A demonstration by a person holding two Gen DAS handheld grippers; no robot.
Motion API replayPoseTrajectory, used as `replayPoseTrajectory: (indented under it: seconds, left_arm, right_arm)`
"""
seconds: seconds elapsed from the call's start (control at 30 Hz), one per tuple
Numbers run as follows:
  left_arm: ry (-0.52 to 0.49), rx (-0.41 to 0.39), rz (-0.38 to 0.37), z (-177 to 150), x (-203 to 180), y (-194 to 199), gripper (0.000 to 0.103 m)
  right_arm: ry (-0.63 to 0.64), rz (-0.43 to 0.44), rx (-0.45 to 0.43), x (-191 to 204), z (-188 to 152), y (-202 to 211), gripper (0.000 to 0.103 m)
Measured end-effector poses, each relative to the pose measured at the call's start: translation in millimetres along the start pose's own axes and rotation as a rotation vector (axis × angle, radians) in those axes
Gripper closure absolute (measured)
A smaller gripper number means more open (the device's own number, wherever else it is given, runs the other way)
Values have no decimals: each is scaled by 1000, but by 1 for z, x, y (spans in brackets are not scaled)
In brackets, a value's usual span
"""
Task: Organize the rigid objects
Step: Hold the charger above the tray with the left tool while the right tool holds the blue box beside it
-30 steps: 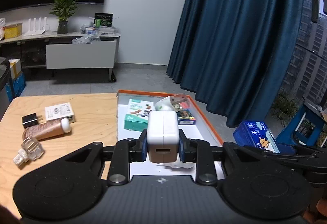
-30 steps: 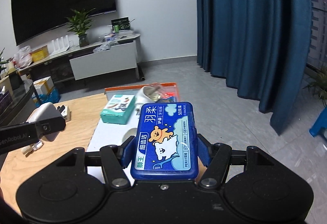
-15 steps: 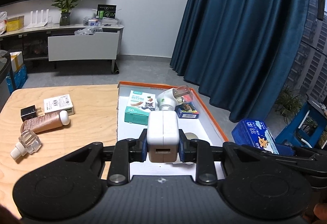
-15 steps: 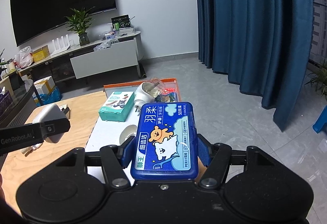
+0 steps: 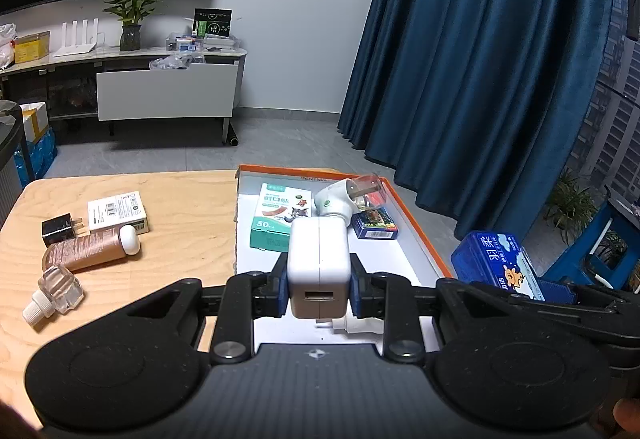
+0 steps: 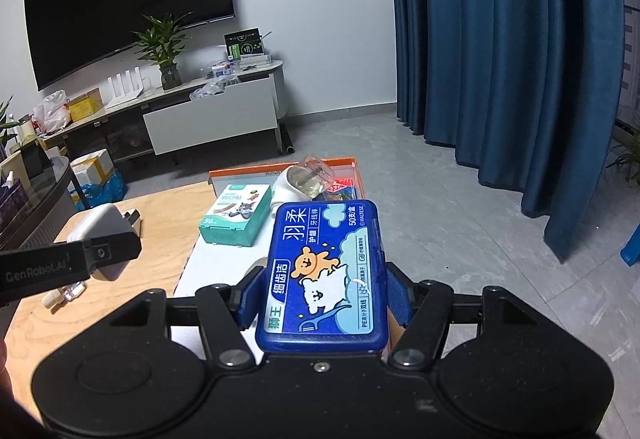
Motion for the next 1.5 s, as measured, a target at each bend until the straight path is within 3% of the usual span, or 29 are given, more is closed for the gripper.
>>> replayPoseTrajectory:
  seconds: [0.97,1.5]
  left_arm:
    - [19,7,-3,13,6,-15,74]
    - [19,23,-9,12,8,-23,74]
  right_arm:
    - [42,12,-25,11,33,-31,29]
    - [43,12,-17,12,31,-37,29]
Point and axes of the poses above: each gripper's, at about its wrist camera, not at the fingertips, and y roughly against the way its jaws point, x to its left, z to its top, the point moved 5 cm from there along -y, roughly the way its jaws point, and after that the axes turned 4 degrees about -x, right-handed, at the moved point
